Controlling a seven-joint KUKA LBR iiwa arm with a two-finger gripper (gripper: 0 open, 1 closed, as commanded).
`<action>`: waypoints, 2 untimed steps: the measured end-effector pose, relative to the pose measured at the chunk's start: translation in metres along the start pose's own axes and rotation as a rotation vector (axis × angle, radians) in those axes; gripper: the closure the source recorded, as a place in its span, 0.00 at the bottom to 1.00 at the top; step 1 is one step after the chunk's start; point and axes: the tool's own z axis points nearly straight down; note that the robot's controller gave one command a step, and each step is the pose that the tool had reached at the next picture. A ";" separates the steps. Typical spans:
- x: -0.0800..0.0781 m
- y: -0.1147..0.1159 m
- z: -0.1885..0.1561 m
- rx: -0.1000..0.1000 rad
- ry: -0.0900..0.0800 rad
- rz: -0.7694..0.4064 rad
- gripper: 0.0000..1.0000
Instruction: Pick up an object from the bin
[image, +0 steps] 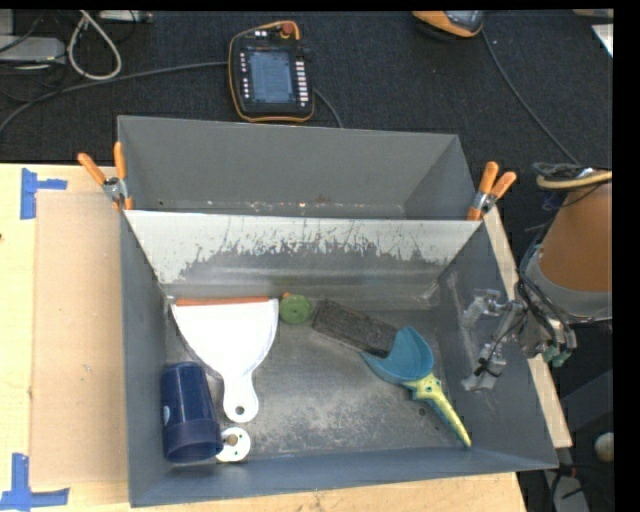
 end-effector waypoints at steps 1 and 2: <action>0.025 -0.007 0.040 -0.001 0.006 -0.221 0.00; 0.045 -0.013 0.050 0.001 -0.009 -0.240 0.00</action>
Offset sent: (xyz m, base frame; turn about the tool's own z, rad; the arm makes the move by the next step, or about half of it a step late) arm -0.0480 -0.0032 -0.0493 -0.2422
